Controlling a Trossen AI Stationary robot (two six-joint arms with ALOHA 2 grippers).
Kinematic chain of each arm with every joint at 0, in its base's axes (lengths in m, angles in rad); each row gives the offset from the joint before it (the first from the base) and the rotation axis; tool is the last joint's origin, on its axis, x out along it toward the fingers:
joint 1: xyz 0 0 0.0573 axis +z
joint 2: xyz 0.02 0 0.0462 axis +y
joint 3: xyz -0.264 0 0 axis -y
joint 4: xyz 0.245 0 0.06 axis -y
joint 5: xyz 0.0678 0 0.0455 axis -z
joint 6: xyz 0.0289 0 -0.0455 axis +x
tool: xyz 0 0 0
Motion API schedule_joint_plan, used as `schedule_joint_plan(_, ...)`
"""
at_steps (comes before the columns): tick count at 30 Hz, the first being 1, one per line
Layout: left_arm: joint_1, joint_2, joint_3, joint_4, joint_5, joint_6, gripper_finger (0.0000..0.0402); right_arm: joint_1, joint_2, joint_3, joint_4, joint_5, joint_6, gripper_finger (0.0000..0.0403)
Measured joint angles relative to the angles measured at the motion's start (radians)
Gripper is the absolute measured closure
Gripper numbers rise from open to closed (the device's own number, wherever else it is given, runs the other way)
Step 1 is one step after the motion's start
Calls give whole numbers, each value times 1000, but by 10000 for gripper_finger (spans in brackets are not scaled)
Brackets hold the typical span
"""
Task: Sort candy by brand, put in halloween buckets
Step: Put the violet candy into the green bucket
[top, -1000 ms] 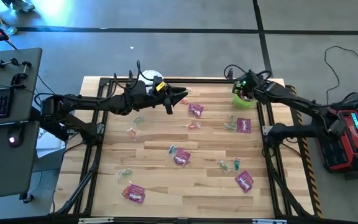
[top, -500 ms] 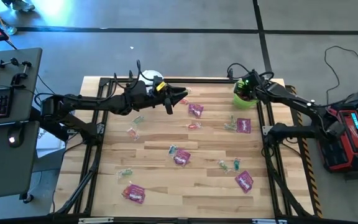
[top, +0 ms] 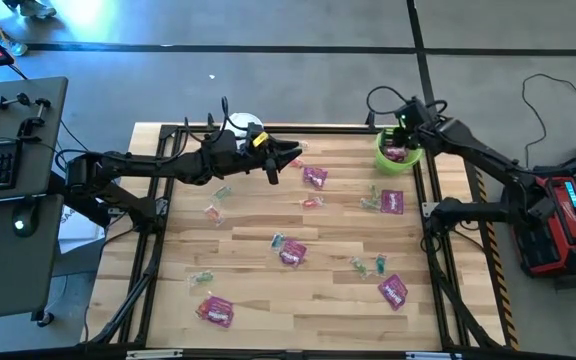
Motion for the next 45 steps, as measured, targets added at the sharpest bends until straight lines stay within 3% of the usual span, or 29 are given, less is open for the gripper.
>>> schedule_joint_plan(5, 0, 0, 0, -11, 0, 0, 252, -7, -3, 2, 22, -166, -128, 379)
schedule_joint_plan(7, 0, 0, 0, -22, 0, 0, 252, 9, -19, 2, 49, -254, -173, 393)
schedule_joint_plan(12, 0, 0, 0, -35, 0, 1, 252, 106, -121, 2, 85, -298, -173, 398)
schedule_joint_plan(19, 0, 0, 0, -41, 0, 36, 252, 363, -267, 1, 63, -156, -60, 402)
schedule_joint_plan(23, 0, 0, 0, -42, 0, 44, 252, 508, -294, 1, 30, -141, -2, 402)
schedule_joint_plan(33, 0, 0, 0, -52, 0, 45, 252, 904, -238, -1, -110, -165, 186, 402)
schedule_joint_plan(38, 0, 0, 0, -77, 0, 45, 252, 1103, -186, -1, -128, -177, 356, 400)
schedule_joint_plan(45, 0, 0, 0, -101, 0, 48, 252, 1332, -55, -1, -127, -271, 605, 343)
